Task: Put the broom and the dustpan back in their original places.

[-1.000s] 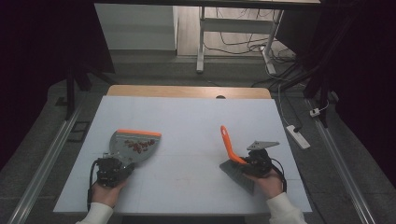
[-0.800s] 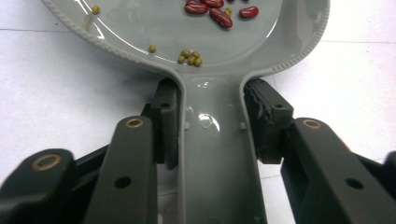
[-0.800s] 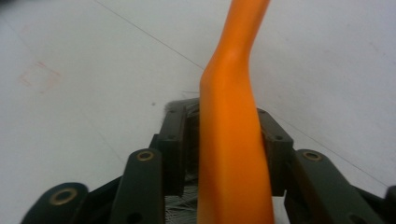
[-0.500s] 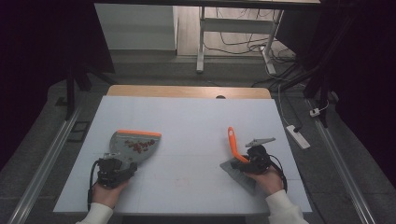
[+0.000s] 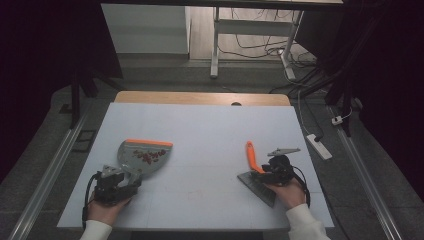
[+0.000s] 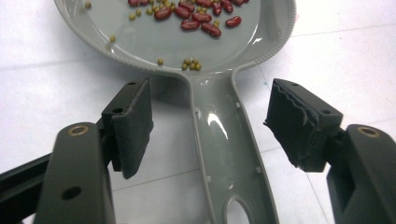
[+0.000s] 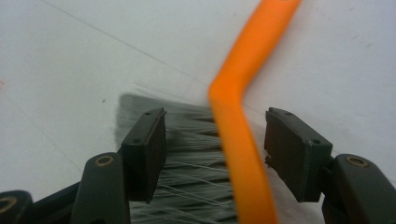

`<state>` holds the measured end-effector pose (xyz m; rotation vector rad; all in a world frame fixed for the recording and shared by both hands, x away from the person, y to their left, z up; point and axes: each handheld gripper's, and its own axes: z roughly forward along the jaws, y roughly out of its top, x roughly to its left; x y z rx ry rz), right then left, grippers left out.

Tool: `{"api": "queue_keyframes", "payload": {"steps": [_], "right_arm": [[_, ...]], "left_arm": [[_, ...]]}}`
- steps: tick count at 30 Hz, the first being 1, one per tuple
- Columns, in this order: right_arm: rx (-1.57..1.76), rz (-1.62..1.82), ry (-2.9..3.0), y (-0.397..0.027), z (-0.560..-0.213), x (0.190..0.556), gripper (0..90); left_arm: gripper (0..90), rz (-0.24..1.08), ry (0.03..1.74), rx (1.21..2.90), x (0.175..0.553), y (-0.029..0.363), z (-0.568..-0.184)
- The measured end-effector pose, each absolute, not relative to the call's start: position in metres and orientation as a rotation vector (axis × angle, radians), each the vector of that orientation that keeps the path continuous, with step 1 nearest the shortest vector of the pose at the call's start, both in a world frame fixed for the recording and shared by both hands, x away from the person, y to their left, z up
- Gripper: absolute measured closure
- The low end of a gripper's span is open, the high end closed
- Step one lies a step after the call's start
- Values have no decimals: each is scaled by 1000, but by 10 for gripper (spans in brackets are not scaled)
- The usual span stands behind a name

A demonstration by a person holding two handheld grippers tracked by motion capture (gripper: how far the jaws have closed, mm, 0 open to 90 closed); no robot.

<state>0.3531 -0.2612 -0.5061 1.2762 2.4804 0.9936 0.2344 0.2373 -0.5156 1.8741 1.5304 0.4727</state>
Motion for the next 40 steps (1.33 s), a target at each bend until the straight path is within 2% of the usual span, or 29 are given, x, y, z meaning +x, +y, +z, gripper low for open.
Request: {"api": "queue_keyframes", "payload": {"steps": [5,18,27,40], "right_arm": [[1236,1010,2468,-262,-503,349,394],[1012,1172,2467,-255,-490,328,412],[919,1194,2492,-247,-498,319,411],[885,1235,2452,-252,-496,313,412]], "left_arm": [[318,504,1422,1952,230,235,-509],[306,375,1164,2062,251,227,-499],[306,312,1078,2114,256,221,-502],[301,289,1093,2108,254,223,-502]]}}
